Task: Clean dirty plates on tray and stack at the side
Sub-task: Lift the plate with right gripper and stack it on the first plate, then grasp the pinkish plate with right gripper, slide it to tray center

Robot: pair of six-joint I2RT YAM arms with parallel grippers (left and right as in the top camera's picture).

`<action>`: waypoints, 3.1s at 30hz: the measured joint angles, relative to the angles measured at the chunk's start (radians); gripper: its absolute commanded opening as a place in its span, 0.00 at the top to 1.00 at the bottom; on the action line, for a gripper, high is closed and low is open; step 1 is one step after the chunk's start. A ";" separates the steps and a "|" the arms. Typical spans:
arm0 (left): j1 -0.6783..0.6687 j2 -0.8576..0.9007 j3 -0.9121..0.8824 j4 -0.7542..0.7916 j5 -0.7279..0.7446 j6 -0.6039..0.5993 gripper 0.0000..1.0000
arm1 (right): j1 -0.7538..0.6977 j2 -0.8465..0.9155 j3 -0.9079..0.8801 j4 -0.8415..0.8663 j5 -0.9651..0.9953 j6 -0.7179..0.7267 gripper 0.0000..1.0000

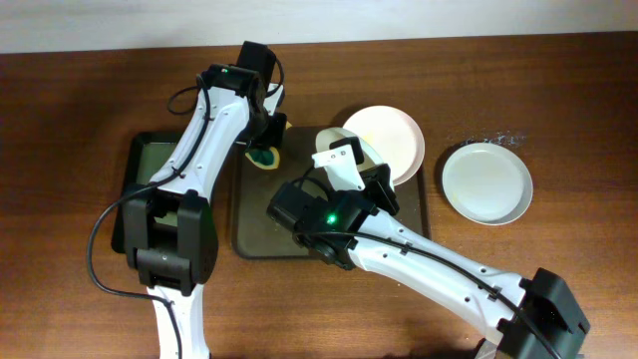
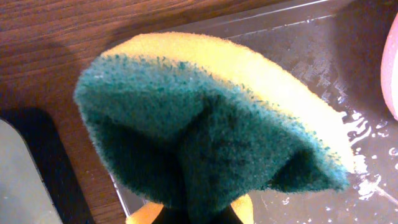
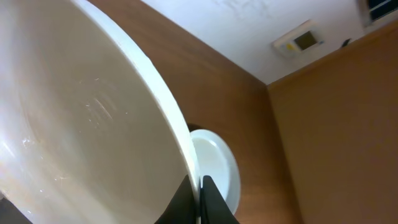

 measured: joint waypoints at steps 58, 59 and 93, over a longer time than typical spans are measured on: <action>0.000 0.000 0.002 0.003 0.000 0.000 1.00 | -1.392 -0.209 -0.454 0.457 -1.129 -0.229 0.85; 0.000 0.000 0.002 0.003 0.000 0.000 1.00 | -1.392 -0.193 -0.456 0.457 -1.132 -0.228 0.83; 0.000 0.000 0.002 0.008 0.000 0.000 1.00 | -0.802 0.179 -0.108 0.416 -1.341 -0.100 0.66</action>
